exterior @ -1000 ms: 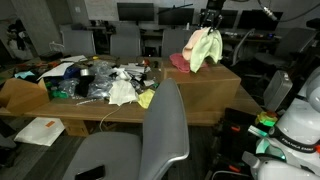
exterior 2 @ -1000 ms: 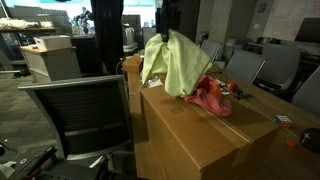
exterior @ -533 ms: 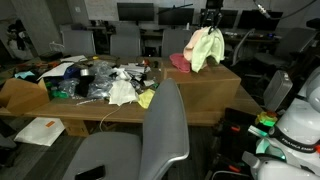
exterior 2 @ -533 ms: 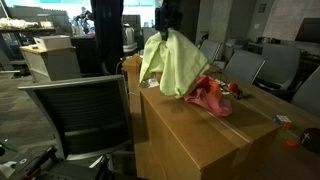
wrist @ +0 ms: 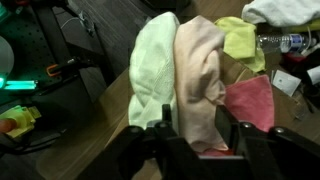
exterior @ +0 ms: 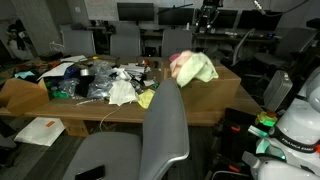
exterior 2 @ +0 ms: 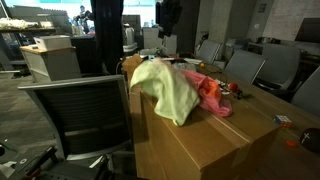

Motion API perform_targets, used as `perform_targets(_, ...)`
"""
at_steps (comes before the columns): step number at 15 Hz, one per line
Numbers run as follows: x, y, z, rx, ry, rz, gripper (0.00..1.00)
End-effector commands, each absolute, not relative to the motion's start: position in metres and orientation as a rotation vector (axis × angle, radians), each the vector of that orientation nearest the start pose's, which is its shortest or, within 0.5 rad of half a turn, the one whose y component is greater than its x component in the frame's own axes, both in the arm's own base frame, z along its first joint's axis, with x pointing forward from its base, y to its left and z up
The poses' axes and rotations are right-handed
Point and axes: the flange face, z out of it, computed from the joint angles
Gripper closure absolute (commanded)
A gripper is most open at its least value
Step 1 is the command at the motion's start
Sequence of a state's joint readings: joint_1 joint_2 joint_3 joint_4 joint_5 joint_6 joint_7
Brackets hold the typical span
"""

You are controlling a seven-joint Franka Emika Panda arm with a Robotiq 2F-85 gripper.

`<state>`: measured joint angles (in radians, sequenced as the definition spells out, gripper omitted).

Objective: Move the shirts and towels to the top of the box

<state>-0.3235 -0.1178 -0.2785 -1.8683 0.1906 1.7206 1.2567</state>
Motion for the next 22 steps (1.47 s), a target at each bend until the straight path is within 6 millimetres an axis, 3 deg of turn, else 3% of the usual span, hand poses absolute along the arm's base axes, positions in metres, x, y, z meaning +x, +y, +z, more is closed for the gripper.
perform_targets(1, 0.438, -0.284, 0.559, -1.817, 2.218, 0.214, 0.17)
perform_targets(3, 0.435, -0.28, 0.551, -1.871, 2.148, 0.251, 0.01)
perform_targets(8, 0.425, -0.253, 0.532, -2.072, 1.919, 0.308, 0.0)
perform_targets(16, 0.382, -0.142, 0.479, -2.538, 1.496, 0.539, 0.0)
perform_targets(19, 0.365, -0.105, 0.47, -2.715, 1.351, 0.637, 0.0)
perform_targets(22, 0.358, -0.083, 0.471, -2.898, 1.213, 0.624, 0.0)
